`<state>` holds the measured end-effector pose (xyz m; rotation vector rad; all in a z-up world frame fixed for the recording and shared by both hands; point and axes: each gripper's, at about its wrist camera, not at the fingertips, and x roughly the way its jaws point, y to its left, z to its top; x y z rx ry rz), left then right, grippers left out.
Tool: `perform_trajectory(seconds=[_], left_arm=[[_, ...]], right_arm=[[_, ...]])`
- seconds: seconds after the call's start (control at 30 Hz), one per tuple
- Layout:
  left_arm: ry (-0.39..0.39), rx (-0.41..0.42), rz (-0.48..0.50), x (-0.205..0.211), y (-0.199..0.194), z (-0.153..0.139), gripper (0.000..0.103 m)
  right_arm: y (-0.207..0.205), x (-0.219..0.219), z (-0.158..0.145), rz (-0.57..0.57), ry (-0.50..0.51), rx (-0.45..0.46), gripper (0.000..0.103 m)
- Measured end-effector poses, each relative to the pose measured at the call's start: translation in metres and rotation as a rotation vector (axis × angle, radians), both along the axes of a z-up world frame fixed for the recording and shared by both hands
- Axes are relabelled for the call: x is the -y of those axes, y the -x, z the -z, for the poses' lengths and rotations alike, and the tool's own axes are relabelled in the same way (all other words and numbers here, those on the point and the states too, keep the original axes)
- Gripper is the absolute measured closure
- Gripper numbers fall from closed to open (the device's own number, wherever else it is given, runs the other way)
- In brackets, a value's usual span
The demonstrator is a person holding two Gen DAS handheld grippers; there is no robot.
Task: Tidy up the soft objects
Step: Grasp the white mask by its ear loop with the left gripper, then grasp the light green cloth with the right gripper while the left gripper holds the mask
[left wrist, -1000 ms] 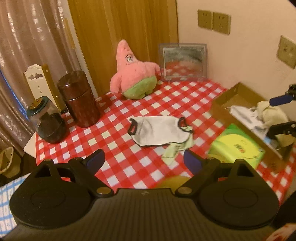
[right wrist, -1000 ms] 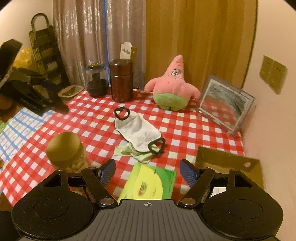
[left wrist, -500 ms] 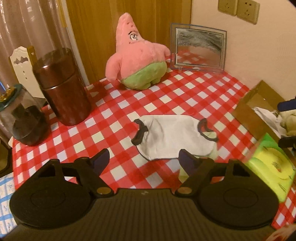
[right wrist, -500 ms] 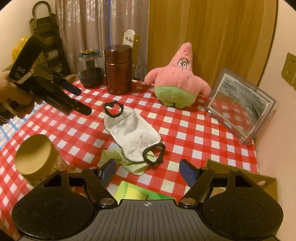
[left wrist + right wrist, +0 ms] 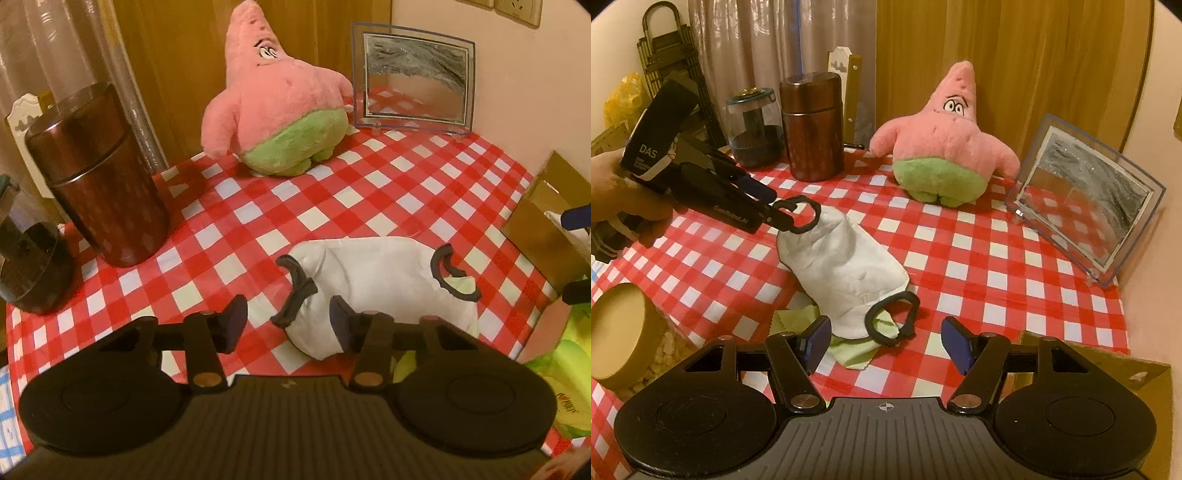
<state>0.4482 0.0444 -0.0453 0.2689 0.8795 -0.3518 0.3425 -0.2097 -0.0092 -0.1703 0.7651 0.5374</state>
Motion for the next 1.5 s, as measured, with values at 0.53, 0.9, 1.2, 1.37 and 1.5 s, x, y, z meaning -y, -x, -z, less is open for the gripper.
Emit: perform_trajectory(seconds=[0.53,0.9,1.2,1.37,1.5], left_arm=[[-0.012,0.003,0.020,0.004,-0.003,-0.002,0.098],[0.068,0.128,-0.044,-0.028,0.023,-0.075,0.098],[0.051,0.169,-0.077,-0.053,0.040,-0.098,0.098],[0.063,0.124,-0.094,-0.063,0.046,-0.074,0.098],[0.083,0.099,-0.115,-0.072,0.051,-0.058,0.098]], right_arm=[[0.000,0.001,0.000,0.010,0.015,0.000,0.036],[-0.001,-0.013,-0.012,-0.021,0.034,-0.002,0.036],[-0.023,-0.049,0.016,-0.127,0.089,-0.106,0.036],[-0.044,-0.071,0.036,-0.183,0.128,-0.165,0.036],[-0.061,-0.085,0.053,-0.218,0.147,-0.224,0.036]])
